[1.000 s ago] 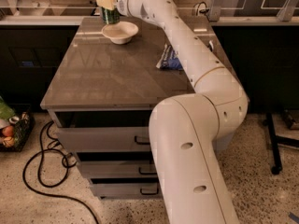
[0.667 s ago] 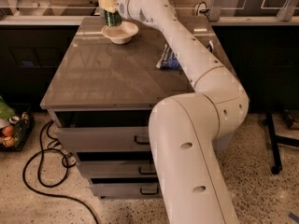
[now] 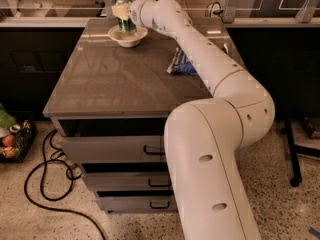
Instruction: Place green can into paper bowl
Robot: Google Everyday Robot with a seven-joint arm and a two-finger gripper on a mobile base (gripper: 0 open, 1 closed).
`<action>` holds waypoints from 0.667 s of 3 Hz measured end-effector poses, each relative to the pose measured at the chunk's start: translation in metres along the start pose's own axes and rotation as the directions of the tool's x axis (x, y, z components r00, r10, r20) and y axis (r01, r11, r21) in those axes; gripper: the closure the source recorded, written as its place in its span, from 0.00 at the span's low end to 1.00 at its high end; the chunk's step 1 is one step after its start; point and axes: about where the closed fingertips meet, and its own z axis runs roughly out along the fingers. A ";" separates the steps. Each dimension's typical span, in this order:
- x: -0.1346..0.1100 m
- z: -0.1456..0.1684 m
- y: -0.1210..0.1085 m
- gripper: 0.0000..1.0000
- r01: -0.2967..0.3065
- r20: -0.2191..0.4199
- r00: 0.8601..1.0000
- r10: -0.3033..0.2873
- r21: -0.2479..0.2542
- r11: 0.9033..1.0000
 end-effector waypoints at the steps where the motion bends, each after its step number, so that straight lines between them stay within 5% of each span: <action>1: 0.012 -0.004 -0.005 1.00 0.003 -0.014 1.000 -0.003 0.014 1.000; 2: 0.027 -0.001 -0.001 1.00 -0.007 -0.022 1.000 0.007 0.013 1.000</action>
Offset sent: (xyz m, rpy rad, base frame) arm -0.0094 -0.0045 -0.0431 -0.0030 0.0291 -0.0200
